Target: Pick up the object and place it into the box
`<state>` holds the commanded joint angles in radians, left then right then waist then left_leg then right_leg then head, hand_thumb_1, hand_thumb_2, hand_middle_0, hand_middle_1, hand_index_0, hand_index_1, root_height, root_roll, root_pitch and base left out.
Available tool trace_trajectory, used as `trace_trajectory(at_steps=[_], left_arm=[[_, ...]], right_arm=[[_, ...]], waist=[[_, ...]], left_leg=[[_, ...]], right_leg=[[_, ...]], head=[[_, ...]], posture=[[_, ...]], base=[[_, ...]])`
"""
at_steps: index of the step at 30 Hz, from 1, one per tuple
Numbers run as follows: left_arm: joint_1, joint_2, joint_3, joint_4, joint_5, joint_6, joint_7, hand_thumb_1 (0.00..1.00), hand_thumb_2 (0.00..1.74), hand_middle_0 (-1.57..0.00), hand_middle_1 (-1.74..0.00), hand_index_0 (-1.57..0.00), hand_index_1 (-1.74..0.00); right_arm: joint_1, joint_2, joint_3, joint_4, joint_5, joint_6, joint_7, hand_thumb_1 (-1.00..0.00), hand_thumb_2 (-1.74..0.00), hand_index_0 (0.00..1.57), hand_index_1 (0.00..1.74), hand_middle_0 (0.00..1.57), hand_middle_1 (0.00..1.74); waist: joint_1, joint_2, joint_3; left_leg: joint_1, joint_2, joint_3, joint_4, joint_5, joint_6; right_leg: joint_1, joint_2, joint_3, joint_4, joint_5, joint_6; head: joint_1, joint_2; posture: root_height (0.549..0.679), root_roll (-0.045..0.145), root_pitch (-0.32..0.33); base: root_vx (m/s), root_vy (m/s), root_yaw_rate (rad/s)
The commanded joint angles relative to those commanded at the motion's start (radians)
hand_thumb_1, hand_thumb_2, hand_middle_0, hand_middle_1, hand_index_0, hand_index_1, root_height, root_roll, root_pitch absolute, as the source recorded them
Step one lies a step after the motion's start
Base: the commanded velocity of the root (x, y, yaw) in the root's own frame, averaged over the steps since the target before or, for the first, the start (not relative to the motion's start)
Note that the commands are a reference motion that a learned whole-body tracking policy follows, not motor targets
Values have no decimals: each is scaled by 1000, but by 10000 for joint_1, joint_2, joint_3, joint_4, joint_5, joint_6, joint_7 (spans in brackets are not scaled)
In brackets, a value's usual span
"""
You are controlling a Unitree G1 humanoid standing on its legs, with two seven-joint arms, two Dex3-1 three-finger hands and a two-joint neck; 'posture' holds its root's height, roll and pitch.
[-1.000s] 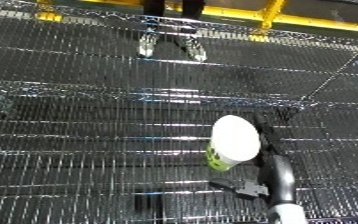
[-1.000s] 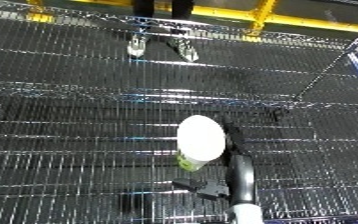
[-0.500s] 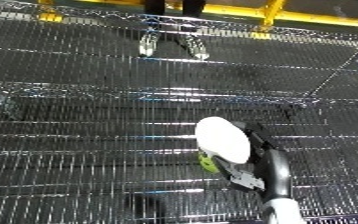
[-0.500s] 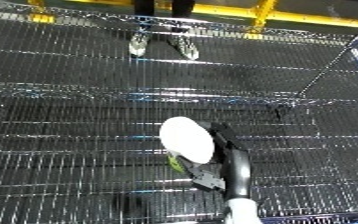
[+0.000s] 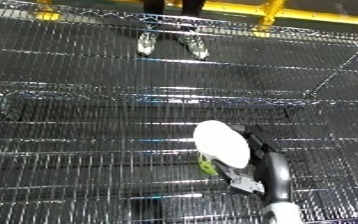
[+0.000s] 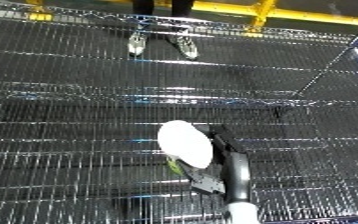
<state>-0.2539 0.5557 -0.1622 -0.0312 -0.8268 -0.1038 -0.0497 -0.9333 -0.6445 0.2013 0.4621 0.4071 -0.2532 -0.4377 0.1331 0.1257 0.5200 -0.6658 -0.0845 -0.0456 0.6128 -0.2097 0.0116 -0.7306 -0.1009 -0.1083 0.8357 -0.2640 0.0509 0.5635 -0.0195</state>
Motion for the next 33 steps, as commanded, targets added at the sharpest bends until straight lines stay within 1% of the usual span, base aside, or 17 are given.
trace_trajectory(at_steps=[4, 7, 10, 14, 15, 17, 18, 19, 20, 22, 24, 26, 28, 30, 33], left_arm=[[166, -147, 48, 136, 64, -138, 45, 1000, 1740, -1570, -1740, -1570, -1740], [228, -258, 64, 268, 111, -204, 97, 1000, 1740, -1570, -1740, -1570, -1740], [248, -404, 68, 481, 187, -217, 146, 1000, 1740, -1570, -1740, -1570, -1740], [275, -563, 55, 770, 269, -127, 245, 1000, 1740, -1570, -1740, -1570, -1740], [271, -592, 56, 832, 277, -104, 279, 1000, 1740, -1570, -1740, -1570, -1740], [231, -648, 69, 946, 266, -48, 349, 1000, 1740, -1570, -1740, -1570, -1740], [189, -678, 69, 1000, 257, -25, 389, 1000, 1740, -1570, -1740, -1570, -1740], [125, -717, 56, 1073, 241, -8, 446, 1000, 1740, -1570, -1740, -1570, -1740], [54, -763, 31, 1157, 222, -2, 507, 1000, 1740, -1570, -1740, -1570, -1740], [-73, -890, -79, 1414, 201, -75, 633, 1000, 1740, -1570, -1740, -1570, -1740], [-78, -1033, -176, 1665, 209, -210, 715, 1000, 1740, -1570, -1740, -1570, -1740], [87, -1172, -155, 1774, 214, -354, 732, 1000, 1740, -1570, -1740, -1570, -1740], [298, -1272, -51, 1757, 191, -462, 697, 1000, 1740, -1570, -1740, -1570, -1740], [474, -1350, 64, 1745, 158, -581, 608, 1000, 1740, -1570, -1740, -1570, -1740], [594, -1449, 167, 1793, 132, -753, 454, 1000, 1740, -1570, -1740, -1570, -1740]], right_arm=[[784, 69, -420, -952, -67, 12, -50, -850, -1479, 1334, 1479, 1334, 1479], [1449, 176, -711, -1654, -66, -11, -130, -850, -1479, 1334, 1479, 1334, 1479], [2133, 381, -986, -2288, -107, -53, -204, -850, -1479, 1334, 1479, 1334, 1479], [2924, 613, -1283, -2885, -149, -77, -200, -850, -1479, 1334, 1479, 1334, 1479], [3070, 644, -1338, -3006, -162, -58, -199, -850, -1479, 1334, 1479, 1334, 1479], [3310, 685, -1427, -3229, -199, 6, -230, -850, -1479, 1334, 1479, 1334, 1479], [3383, 696, -1454, -3303, -210, 38, -265, -850, -1479, 1334, 1479, 1334, 1479], [3446, 710, -1465, -3361, -211, 85, -308, -850, -1479, 1334, 1479, 1334, 1479], [3496, 728, -1466, -3388, -210, 134, -349, -850, -1479, 1334, 1479, 1334, 1479], [3635, 791, -1458, -3324, -216, 173, -357, -850, -1479, 1334, 1479, 1334, 1479], [3920, 847, -1513, -3227, -230, 145, -226, -850, -1479, 1334, 1479, 1334, 1479], [4359, 828, -1689, -3239, -239, 117, -28, -850, -1479, 1334, 1479, 1334, 1479], [4802, 771, -1911, -3365, -248, 137, 106, -850, -1479, 1334, 1479, 1334, 1479], [5217, 731, -2122, -3516, -255, 143, 131, -850, -1479, 1334, 1479, 1334, 1479], [5690, 677, -2415, -3631, -216, 121, 94, -850, -1479, 1334, 1479, 1334, 1479]], waist=[[-231, -177, 0], [-424, -329, 0], [-633, -487, 0], [-900, -652, 0], [-963, -684, 0], [-1093, -742, 0], [-1153, -766, 0], [-1223, -788, 0], [-1294, -807, 0], [-1456, -834, 0], [-1623, -839, 0], [-1780, -804, 0], [-1898, -744, 0], [-2007, -684, 0], [-2162, -610, -10]], left_leg=[[614, 161, -14, -586, 218, -63], [1098, 267, -30, -926, 334, -112], [1596, 384, -40, -1255, 445, -181], [2274, 542, -5, -1740, 619, -283], [2443, 578, 15, -1867, 662, -305], [2759, 644, 65, -2103, 744, -350], [2889, 672, 89, -2194, 779, -373], [3034, 707, 115, -2289, 819, -405], [3171, 746, 139, -2364, 852, -441], [3484, 859, 184, -2469, 895, -536], [3836, 1004, 243, -2535, 905, -644], [4197, 1124, 348, -2651, 917, -741], [4447, 1184, 475, -2786, 938, -800], [4592, 1217, 595, -2899, 957, -827], [4700, 1251, 746, -3026, 974, -841]], right_leg=[[540, 122, 58, -505, 90, 21], [999, 191, 92, -877, 172, 38], [1474, 258, 115, -1259, 270, 62], [2127, 347, 135, -1810, 411, 105], [2286, 371, 143, -1950, 441, 116], [2596, 416, 162, -2225, 499, 134], [2724, 431, 171, -2336, 523, 139], [2872, 436, 182, -2464, 557, 142], [3017, 428, 195, -2591, 597, 144], [3373, 369, 246, -2898, 718, 146], [3794, 295, 324, -3227, 839, 150], [4188, 241, 410, -3525, 902, 146], [4434, 208, 478, -3732, 910, 134], [4542, 184, 532, -3859, 905, 131], [4571, 160, 575, -3988, 915, 157]], head=[[-291, -527], [-450, -991], [-561, -1485], [-603, -1984], [-581, -2211], [-432, -2913], [-315, -3489], [-175, -4348], [-76, -4993], [128, -6245], [238, -6722], [314, -6935], [368, -6792], [405, -6552], [457, -6338]], posture=[[637, 32, 203], [642, 33, 185], [647, 35, 165], [652, 38, 137], [653, 38, 131], [656, 41, 120], [657, 43, 115], [658, 46, 110], [659, 49, 104], [663, 55, 86], [666, 59, 63], [669, 62, 43], [671, 66, 33], [671, 68, 30], [672, 71, 33]], base=[[-98, -17, -118], [-100, -34, -92], [-95, -37, -85], [-87, -34, -100], [-93, -24, -122], [-110, -15, -133], [-126, -3, -121], [-134, 21, -134], [-123, 38, -128], [-73, 59, -137], [5, 72, -185], [20, 92, -267], [-14, 90, -252], [-52, 76, -206], [-76, 62, -158]])
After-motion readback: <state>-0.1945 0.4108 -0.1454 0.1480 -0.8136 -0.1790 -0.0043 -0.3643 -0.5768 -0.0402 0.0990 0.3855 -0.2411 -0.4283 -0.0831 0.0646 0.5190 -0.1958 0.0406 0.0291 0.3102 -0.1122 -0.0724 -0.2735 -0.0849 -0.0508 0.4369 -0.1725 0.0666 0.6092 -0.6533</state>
